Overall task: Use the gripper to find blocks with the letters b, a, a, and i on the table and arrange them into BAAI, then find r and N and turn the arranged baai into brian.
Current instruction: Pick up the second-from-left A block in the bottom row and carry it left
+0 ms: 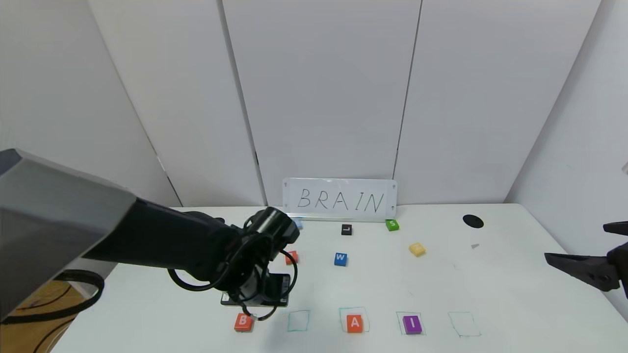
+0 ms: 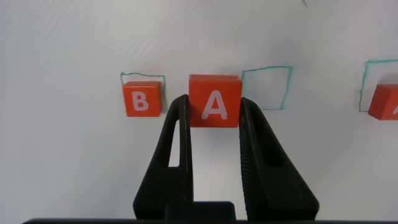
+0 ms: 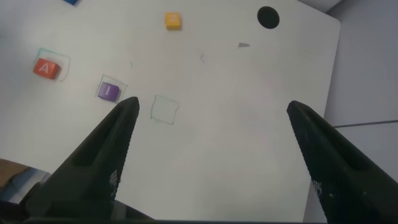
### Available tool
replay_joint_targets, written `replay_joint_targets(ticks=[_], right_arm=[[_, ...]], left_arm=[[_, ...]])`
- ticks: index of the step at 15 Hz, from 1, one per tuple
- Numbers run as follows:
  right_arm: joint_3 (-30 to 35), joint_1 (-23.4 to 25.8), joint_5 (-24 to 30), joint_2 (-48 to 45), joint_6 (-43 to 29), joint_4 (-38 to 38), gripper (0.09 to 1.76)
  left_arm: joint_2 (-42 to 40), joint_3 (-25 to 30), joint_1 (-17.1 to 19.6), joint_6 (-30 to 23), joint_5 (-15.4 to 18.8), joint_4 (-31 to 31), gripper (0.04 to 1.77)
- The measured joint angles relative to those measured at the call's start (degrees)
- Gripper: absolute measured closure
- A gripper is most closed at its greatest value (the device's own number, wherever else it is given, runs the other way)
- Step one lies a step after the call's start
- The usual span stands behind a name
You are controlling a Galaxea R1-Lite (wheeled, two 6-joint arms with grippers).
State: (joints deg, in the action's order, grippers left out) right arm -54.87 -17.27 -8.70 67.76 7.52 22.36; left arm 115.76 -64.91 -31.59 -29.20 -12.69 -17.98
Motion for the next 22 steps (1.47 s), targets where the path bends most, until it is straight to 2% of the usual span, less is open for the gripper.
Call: replay_joint_targets(ticks=[4,7,11,14,17,22], right_arm=[[0.0,-0.4,0.1,-0.5,-0.2,0.0,0.14],[0.0,-1.0,0.1,-1.0,-0.3,0.0,0.14],[0.0,-1.6,0.4,-1.7,-0.3,0.0,0.14],[0.0,-1.8,0.3,-2.0,-0.4,0.0,0.14],[0.0,-1.8,0.3,-2.0,-0.4,0.0,0.14],[-0.1,-1.7,0.1,-2.0,-0.4,0.0,0.14]], left_arm=[[-4.6,0.0,7.8,7.2,0.8,-1.7,1.32],[-5.9,0.0,14.3,12.4,4.7,-1.6,1.32],[-6.1,0.1,22.2,20.5,11.7,-1.5,1.32],[-5.2,-0.1,27.5,26.9,13.4,-0.8,1.32],[-2.8,-2.1,30.5,28.0,13.6,-0.4,1.32],[2.0,-6.2,33.1,28.1,13.8,0.7,1.32]])
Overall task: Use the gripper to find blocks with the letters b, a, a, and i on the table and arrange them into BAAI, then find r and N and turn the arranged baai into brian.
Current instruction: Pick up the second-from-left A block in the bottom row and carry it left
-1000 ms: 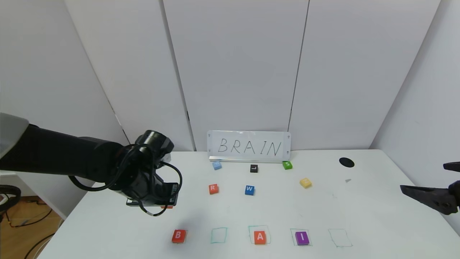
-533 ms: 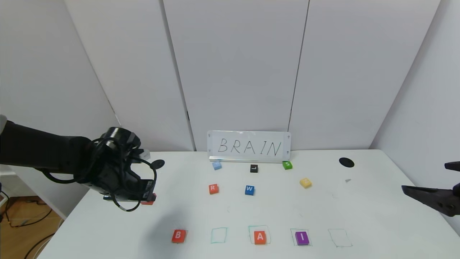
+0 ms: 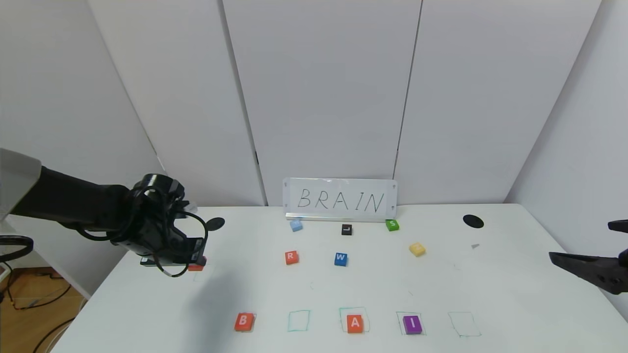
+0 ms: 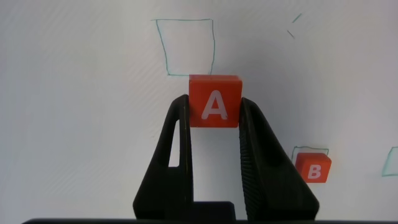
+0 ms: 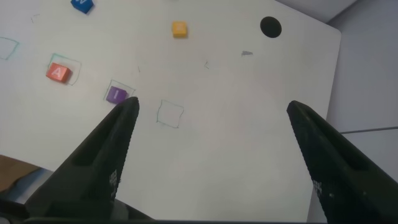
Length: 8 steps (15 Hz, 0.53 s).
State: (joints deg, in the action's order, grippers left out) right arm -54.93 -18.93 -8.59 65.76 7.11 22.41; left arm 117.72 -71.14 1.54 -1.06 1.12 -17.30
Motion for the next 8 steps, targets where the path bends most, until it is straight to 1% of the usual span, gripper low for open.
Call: replay_joint_targets(ticks=[6,8], right_arm=[[0.0,0.3,-0.1,0.1,0.0,0.0,0.14],[0.0,0.3,-0.1,0.2,0.1,0.0,0.14]], left_arm=[[5.4,-2.3,0.8,0.1,-0.3,1.5,1.32],[6.7,-2.9,1.1,1.5,-0.5,2.4,1.32]])
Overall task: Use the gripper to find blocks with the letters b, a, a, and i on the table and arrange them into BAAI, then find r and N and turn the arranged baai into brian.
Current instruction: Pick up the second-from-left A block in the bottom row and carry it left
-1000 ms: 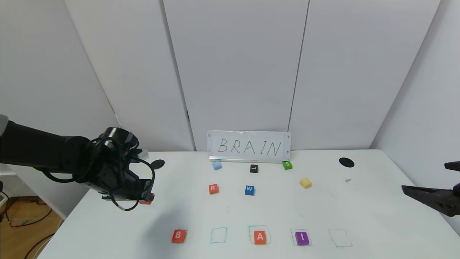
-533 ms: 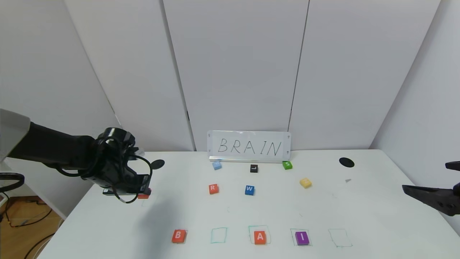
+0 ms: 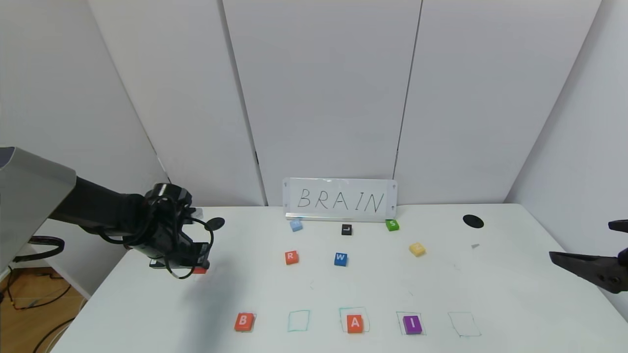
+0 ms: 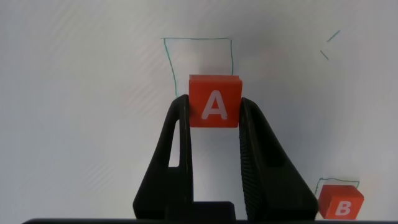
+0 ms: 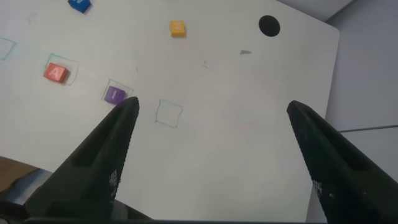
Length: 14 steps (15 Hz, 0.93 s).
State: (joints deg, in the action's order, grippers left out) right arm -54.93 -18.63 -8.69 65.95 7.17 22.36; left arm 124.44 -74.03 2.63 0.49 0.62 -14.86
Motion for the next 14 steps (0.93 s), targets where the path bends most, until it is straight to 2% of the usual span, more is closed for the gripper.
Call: replay_joint_targets(ticks=[8,14], right_arm=[[0.5,-0.4,0.0,0.7,0.2,0.0,0.14],[0.7,-0.6,0.0,1.3,0.3,0.0,0.14]], left_arm=[[4.9,-3.7,1.5,0.9,-0.6,0.1,1.32],[5.7,-4.4,1.7,0.8,-0.6,-0.2,1.32]])
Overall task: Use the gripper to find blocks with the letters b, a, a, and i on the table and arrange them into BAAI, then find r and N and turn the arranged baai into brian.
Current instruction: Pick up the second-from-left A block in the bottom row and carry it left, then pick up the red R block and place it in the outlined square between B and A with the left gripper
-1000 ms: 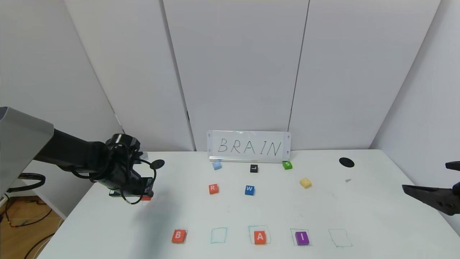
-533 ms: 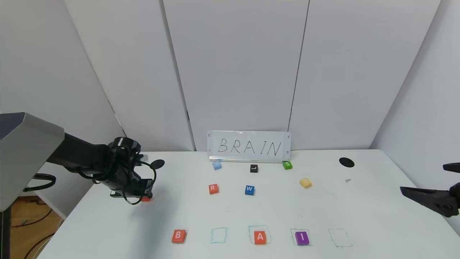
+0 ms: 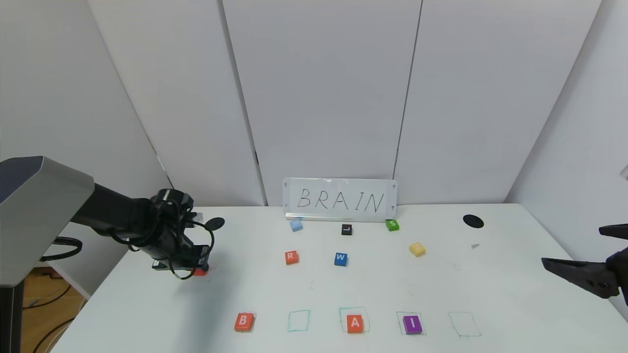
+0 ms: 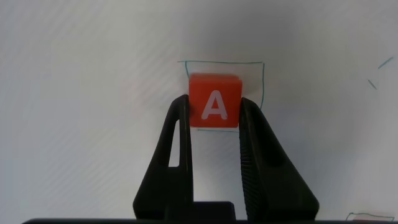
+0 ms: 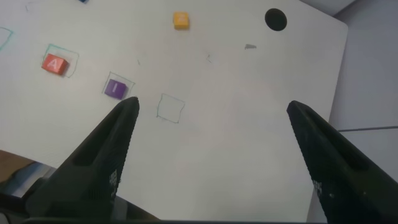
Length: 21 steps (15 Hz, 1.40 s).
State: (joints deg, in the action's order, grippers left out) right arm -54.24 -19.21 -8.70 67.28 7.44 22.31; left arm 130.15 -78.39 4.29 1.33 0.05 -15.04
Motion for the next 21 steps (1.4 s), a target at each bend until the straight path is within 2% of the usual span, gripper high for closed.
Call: replay_joint_targets(ticks=[12,13,16,21], right_arm=[[-0.1,-0.1,0.0,-0.3,0.0,0.0,0.14],[0.0,-0.1,0.0,-0.3,0.0,0.0,0.14],[0.0,-0.2,0.0,-0.5,0.0,0.0,0.14],[0.1,-0.2,0.0,-0.5,0.1,0.0,0.14]], left_arm=[[-0.2,0.8,-0.7,-0.4,0.6,-0.5,1.32],[-0.2,1.0,-0.8,-0.3,0.7,-0.3,1.25],[0.0,1.3,-0.9,-0.3,0.8,0.2,0.87],[-0.4,1.3,-1.0,-0.8,0.8,0.1,0.50]])
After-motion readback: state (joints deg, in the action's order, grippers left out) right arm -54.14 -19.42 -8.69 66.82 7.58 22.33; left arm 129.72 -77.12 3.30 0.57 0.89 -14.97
